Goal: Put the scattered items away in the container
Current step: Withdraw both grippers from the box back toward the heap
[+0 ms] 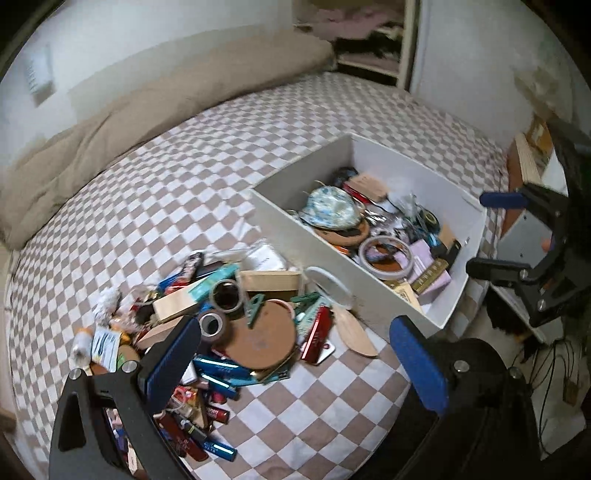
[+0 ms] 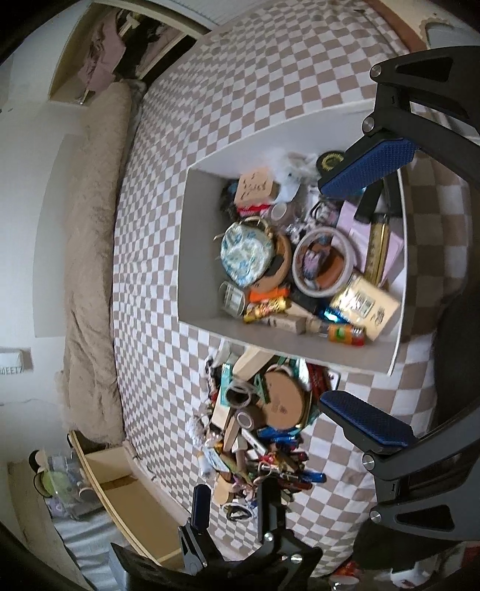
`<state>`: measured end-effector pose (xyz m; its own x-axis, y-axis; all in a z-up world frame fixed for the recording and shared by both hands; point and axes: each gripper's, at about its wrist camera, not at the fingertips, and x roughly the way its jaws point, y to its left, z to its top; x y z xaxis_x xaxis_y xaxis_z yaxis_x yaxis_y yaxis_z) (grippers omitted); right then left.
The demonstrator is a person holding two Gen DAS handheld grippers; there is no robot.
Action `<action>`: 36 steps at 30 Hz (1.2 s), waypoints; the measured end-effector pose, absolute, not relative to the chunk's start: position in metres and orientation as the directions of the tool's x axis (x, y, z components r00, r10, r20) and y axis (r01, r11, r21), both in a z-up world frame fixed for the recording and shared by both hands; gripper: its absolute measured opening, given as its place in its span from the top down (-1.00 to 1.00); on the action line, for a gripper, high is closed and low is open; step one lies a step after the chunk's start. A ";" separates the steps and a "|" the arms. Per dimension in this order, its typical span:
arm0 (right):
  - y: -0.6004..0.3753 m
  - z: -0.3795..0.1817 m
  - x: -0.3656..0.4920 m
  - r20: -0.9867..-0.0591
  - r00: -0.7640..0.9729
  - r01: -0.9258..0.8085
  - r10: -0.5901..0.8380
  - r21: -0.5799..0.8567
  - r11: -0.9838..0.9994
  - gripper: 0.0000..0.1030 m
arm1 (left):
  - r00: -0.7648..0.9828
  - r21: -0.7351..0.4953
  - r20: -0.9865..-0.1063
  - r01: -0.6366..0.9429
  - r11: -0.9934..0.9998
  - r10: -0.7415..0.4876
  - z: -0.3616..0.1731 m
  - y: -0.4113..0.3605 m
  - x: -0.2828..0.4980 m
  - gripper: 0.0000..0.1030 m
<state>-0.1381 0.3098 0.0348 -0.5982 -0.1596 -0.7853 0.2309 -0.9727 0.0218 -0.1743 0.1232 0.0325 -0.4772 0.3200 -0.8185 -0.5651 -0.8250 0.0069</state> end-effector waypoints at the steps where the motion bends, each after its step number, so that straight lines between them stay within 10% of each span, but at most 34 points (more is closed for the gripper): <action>1: 0.306 0.035 -0.138 -0.782 -0.602 0.233 -0.164 0.025 -0.972 -1.00 | -0.479 0.000 -0.817 -0.555 -0.832 0.320 0.032 0.118 -0.174 -1.00; 36: 0.178 0.021 -0.143 -0.712 -0.633 0.400 -0.303 0.034 -0.916 -1.00 | -0.676 -0.037 -0.712 -0.233 -0.972 0.190 0.025 -0.043 -0.138 -1.00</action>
